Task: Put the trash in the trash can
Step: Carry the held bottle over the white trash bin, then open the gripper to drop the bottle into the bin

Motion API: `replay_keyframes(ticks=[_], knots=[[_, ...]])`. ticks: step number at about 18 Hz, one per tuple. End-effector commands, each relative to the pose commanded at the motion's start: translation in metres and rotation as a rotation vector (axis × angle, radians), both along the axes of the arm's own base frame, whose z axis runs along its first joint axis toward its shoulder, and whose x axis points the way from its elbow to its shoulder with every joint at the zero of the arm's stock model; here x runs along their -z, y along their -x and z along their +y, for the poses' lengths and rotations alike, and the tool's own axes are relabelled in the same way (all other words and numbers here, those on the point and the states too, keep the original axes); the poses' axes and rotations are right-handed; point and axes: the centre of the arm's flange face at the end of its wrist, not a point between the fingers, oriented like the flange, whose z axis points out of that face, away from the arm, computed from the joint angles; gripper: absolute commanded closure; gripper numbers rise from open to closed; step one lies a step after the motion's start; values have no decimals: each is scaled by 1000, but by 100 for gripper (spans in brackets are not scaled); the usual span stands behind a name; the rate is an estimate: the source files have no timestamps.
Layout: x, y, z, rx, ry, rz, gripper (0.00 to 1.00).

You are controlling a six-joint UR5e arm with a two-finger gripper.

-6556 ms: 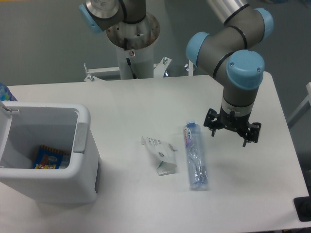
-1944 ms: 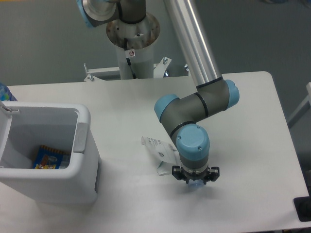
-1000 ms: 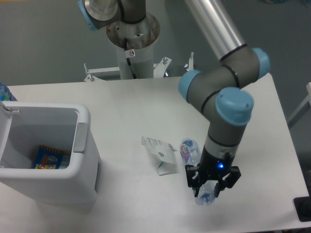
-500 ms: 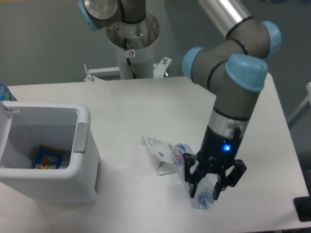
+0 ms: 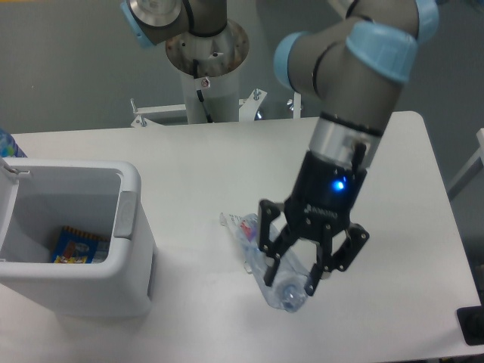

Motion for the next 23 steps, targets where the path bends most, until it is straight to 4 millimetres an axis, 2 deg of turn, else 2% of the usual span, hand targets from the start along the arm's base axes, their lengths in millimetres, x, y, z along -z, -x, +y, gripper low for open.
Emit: replay_keyframes(ticks=[5,7,13,17,19,23], knots=[[-38,-45,7,110,-112,-13,46],[-43,-54,12,142,-135,-24,46],[-60,-114,35,218,-148,-31,46],[-61,-149,51,274,-150,-34,46],[-58,-158,58,291,-147,-39,46],[-38,-171,76,326,-149,-31,45]])
